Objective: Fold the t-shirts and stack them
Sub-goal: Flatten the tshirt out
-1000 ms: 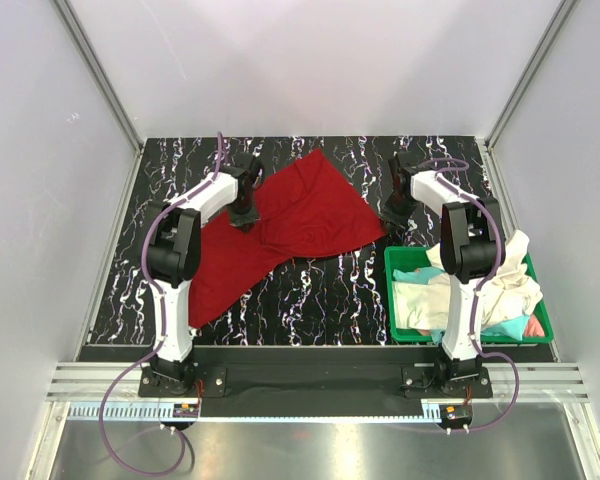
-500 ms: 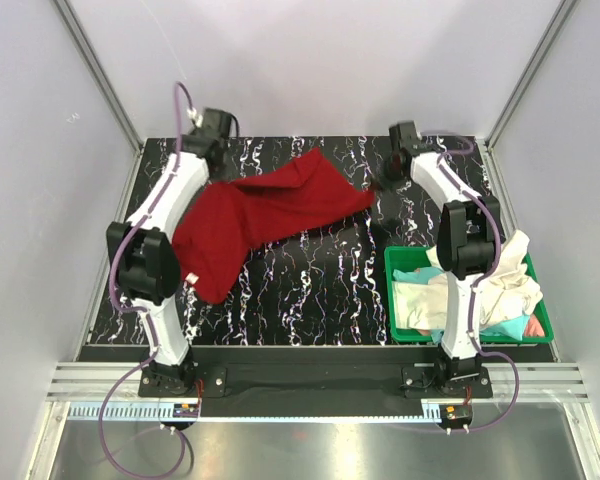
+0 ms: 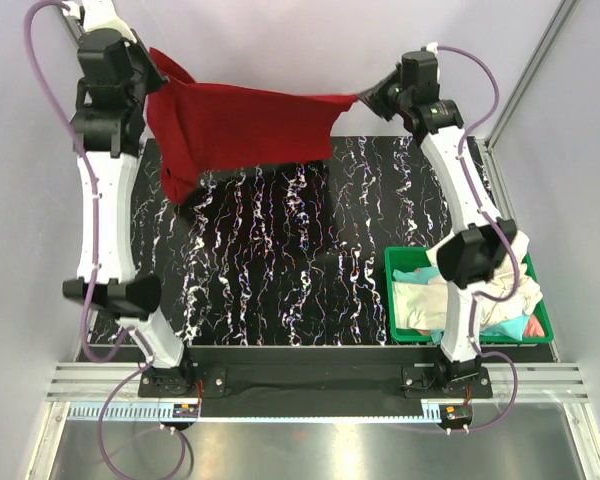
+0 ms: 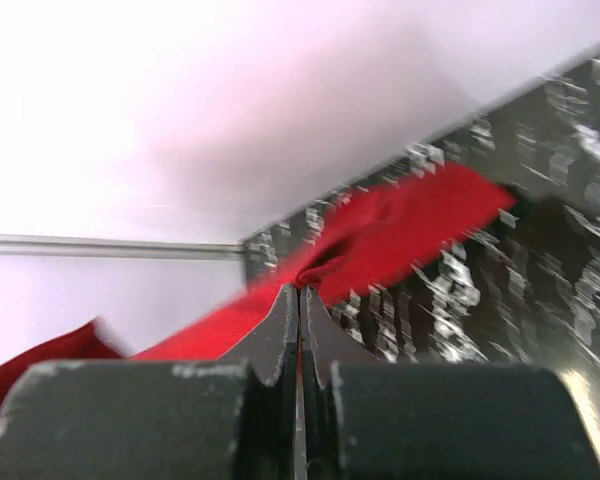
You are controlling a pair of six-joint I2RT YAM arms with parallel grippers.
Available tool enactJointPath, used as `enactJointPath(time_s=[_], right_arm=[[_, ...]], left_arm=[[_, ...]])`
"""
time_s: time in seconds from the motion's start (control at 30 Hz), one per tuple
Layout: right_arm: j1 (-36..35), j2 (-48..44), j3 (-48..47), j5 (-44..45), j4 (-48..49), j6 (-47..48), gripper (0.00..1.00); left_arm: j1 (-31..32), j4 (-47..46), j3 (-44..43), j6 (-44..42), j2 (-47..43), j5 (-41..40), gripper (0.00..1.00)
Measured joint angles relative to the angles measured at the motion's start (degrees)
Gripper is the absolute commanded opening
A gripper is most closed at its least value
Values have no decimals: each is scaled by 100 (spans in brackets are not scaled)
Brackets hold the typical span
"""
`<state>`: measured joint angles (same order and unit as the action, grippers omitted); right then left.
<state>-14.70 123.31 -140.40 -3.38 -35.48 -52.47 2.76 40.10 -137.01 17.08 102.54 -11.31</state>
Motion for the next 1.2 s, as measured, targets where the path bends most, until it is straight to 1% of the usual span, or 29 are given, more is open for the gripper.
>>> enactJointPath(time_s=[0.1, 0.17, 0.2, 0.27, 0.37, 0.4, 0.47, 0.53, 0.6, 0.63, 0.7, 0.77, 0.8, 0.87, 0.9, 0.93, 1.0, 1.03, 1.07, 1.17, 1.2], right_arm=[[7, -905, 1368, 236, 81, 129, 0], [13, -1460, 2286, 352, 63, 179, 0], [15, -1622, 2564, 393, 7, 181, 0], [31, -1989, 3322, 446, 7, 184, 0], [66, -2212, 4103, 520, -63, 184, 0], [83, -2210, 4232, 551, -85, 186, 0], [111, -2149, 4306, 562, -94, 214, 0], [125, -2013, 4076, 568, -83, 271, 0], [125, -1718, 3501, 511, -79, 321, 0], [125, -1469, 3001, 463, -61, 337, 0], [125, -1036, 2159, 352, 66, 348, 0], [125, -483, 1049, 210, 63, 343, 0], [125, -216, 505, 129, 72, 337, 0], [120, 249, -522, -33, 118, 302, 0], [120, 361, -846, -107, 144, 278, 0], [118, 393, -1016, -184, 181, 267, 0], [118, 291, -1095, -273, 297, 254, 0], [118, 111, -839, -295, 509, 273, 0], [118, -212, -315, -275, 616, 302, 0], [118, -1252, 1270, -188, 671, 387, 0], [118, -1506, 1644, -160, 647, 407, 0]], left_arm=[[181, 2, 468, -168, -623, 79, 0], [540, -186, 1552, -249, -1408, 9, 0], [660, -151, 1947, -247, -1679, 7, 0], [940, -264, 3370, -33, -2496, 46, 0], [953, -83, 5252, 380, -3366, 66, 0], [925, 116, 5759, 516, -3530, 48, 0], [892, 446, 6201, 605, -3593, 26, 0], [824, 669, 6196, 549, -3543, 7, 0], [693, 785, 5635, 372, -3357, -2, 0], [629, 776, 5276, 282, -3230, -11, 0], [485, 664, 4120, 52, -2741, -31, 0], [341, 490, 2922, -129, -2205, -63, 0], [275, 546, 2188, -221, -1860, -66, 0], [177, 400, 1091, -361, -1355, -83, 0], [131, 345, 525, -446, -1117, -83, 0], [109, 247, 247, -509, -1027, -68, 0], [90, 103, 52, -629, -1095, -15, 0], [90, -116, 236, -664, -1270, 94, 0], [92, -398, 750, -671, -1591, 249, 0], [96, -748, 2374, -577, -2719, 586, 0], [122, -702, 2889, -494, -3071, 662, 0]])
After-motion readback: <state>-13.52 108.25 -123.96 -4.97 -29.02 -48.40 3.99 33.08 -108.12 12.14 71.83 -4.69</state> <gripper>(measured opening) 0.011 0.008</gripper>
